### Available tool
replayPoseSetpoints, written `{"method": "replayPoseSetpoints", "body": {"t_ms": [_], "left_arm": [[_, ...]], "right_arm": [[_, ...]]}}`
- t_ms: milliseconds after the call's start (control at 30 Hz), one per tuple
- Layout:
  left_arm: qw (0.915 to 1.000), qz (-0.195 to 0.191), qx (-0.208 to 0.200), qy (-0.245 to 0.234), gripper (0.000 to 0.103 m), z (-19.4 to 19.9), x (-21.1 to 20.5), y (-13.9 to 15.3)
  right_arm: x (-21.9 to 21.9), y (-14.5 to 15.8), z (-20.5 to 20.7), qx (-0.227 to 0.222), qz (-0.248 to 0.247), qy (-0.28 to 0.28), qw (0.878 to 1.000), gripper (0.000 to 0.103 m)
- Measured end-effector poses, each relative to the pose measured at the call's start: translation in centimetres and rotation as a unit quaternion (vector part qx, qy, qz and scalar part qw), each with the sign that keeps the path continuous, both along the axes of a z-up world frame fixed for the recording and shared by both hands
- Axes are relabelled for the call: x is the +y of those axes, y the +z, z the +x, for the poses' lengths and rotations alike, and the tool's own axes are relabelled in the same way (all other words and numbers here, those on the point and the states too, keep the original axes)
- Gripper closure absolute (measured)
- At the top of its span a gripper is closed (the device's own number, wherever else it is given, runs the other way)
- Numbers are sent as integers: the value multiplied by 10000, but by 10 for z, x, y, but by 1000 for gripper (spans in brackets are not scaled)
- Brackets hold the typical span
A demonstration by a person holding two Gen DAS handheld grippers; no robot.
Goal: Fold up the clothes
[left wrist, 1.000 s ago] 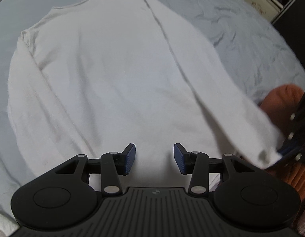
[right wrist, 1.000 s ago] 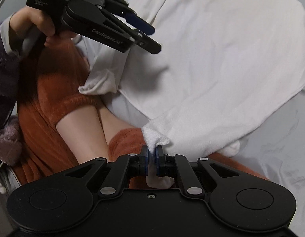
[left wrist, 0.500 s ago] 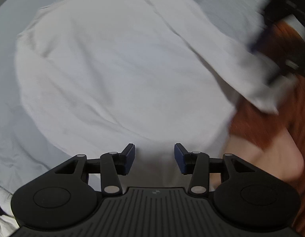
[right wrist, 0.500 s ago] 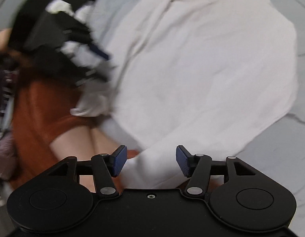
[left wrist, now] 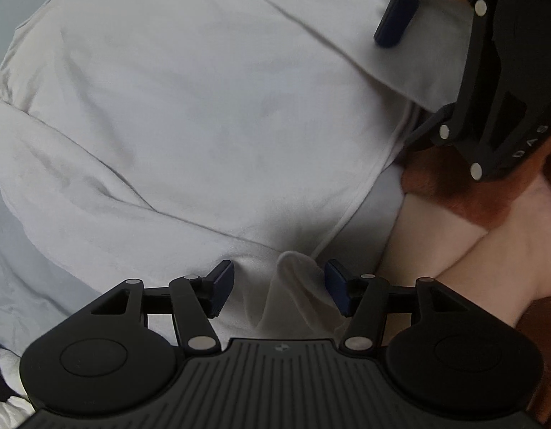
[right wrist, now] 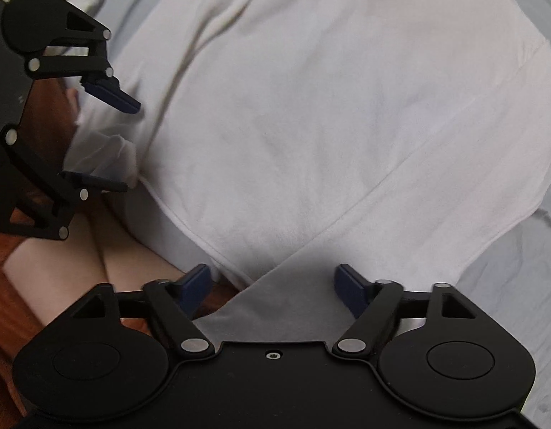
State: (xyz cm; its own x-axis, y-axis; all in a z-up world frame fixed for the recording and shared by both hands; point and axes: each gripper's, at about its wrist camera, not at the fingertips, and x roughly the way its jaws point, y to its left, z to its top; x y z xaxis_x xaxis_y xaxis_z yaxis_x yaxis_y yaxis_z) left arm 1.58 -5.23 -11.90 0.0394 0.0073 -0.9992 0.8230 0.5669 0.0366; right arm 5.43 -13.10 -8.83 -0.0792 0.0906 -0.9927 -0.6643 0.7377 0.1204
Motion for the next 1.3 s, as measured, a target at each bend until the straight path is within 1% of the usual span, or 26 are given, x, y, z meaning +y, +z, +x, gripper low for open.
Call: {"method": "replayPoseSetpoints", "body": {"t_ms": [133,300,400,567,667,767,833,867,933,967,1000,1033,1100,1133,1300], "left_arm": [[9996,186,-150,-153,49,-8,-3,-13],[9984,419,-333,-202,48,-11,-5,-21],[9978,510,-357,-223,48,-10,-6,-26],[9982,498,-304,-131,48,-7,-3,-29],[9985,445,-292,-87,52,-6,2,-29],[9990,350,-268,45,59,-3,8,-27],[9991,306,-269,117,68,0,11,-26],[9991,303,-276,129,71,1,13,-26],[9990,283,-296,153,79,3,16,-24],[9991,255,-304,167,81,5,19,-22],[9991,220,-313,172,83,6,21,-20],[9992,201,-315,167,85,6,22,-19],[9993,125,-314,152,86,9,26,-14],[9993,109,-329,148,86,10,28,-12],[9979,28,-596,268,86,32,37,10]], "right_arm": [[1,-13,-7,-93,-210,158,9996,21],[2,-20,-10,-292,-315,222,9988,21],[3,-24,-12,-439,-367,268,9980,21],[-2,-25,-12,-602,-306,283,9973,23],[-5,-25,-10,-638,-265,268,9973,28],[-7,-24,-8,-667,-239,284,9971,34],[-9,-22,-8,-706,-233,374,9965,40],[-9,-21,-8,-721,-235,408,9963,42],[-10,-20,-8,-756,-237,471,9957,56],[-10,-18,-7,-789,-219,491,9954,60],[-11,-15,-6,-829,-188,507,9951,69],[-12,-12,-5,-870,-156,523,9947,78],[-13,-8,-2,-908,-101,515,9945,89],[-15,-4,1,-930,-53,484,9945,90],[-17,10,23,-1052,47,507,9931,91]]}}
